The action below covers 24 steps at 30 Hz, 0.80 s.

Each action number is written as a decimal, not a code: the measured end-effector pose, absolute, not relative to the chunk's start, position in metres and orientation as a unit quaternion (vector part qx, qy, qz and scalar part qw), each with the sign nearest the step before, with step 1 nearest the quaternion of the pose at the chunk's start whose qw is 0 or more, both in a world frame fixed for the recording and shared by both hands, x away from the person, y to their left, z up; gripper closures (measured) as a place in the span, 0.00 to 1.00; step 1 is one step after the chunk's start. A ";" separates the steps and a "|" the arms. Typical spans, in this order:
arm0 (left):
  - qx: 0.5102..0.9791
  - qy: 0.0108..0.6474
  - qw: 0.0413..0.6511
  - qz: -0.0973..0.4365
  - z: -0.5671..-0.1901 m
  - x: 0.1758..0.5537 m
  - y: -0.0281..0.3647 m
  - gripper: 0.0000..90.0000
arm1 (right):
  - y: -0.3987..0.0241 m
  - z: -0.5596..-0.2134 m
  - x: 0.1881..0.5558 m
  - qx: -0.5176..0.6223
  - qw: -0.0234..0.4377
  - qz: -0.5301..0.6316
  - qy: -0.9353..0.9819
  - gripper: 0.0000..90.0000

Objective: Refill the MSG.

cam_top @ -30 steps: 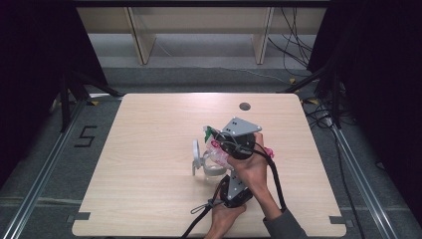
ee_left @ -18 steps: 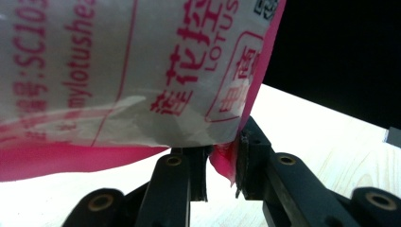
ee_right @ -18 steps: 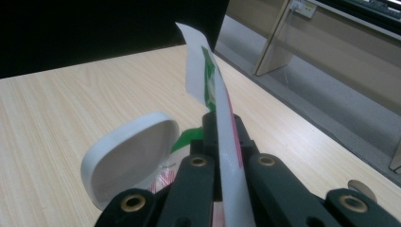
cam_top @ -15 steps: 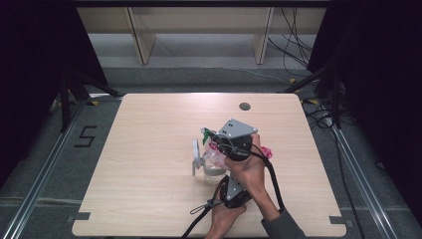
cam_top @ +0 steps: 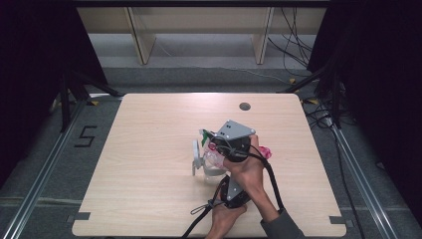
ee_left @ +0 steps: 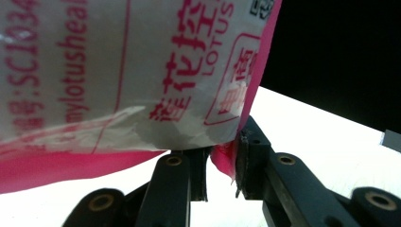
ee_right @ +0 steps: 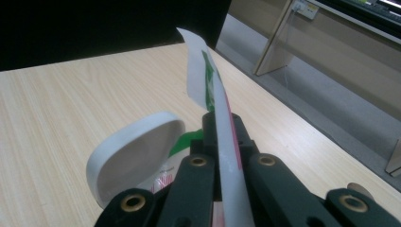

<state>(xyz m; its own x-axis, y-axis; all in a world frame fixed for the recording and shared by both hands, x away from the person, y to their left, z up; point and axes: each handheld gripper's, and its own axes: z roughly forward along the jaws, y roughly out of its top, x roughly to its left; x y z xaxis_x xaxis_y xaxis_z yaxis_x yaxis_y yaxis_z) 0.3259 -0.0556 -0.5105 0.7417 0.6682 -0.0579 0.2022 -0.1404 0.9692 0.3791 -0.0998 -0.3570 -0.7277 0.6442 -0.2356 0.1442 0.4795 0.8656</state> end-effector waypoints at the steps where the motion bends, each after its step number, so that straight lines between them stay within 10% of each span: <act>1: 0.728 0.299 0.582 0.202 -0.510 0.326 -0.055 0.85 | -0.100 -0.356 0.379 0.242 0.268 0.449 0.817 1.00; 24: 0.728 0.296 0.583 0.205 -0.511 0.326 -0.057 0.85 | -0.102 -0.356 0.380 0.244 0.279 0.454 0.810 1.00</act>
